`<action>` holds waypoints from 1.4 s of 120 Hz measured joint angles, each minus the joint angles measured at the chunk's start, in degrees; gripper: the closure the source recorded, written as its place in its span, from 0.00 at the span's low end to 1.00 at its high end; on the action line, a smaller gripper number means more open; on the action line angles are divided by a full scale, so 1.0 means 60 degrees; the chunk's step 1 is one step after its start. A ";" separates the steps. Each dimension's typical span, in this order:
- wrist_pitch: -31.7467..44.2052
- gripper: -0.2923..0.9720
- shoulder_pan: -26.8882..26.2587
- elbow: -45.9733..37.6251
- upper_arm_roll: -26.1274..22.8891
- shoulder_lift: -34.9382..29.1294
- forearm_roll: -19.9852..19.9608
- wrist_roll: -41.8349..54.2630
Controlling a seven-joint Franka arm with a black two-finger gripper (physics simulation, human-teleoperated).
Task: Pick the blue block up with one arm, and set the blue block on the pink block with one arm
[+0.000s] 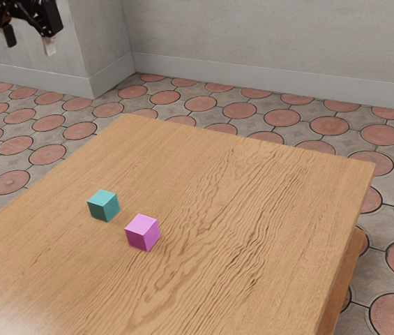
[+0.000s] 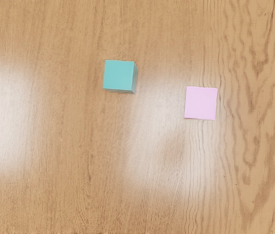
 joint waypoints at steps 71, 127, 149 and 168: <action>0.2702 0.23 -0.0062 -0.6098 0.0769 -0.0800 0.0292 0.0258; 0.7011 0.23 0.0266 -0.8497 0.1603 0.0426 0.0971 0.0275; 0.8020 0.23 0.0137 -0.8251 0.1624 0.1309 0.0995 0.0257; 0.8507 0.23 0.0111 -0.8015 0.1793 0.1886 0.1007 0.0216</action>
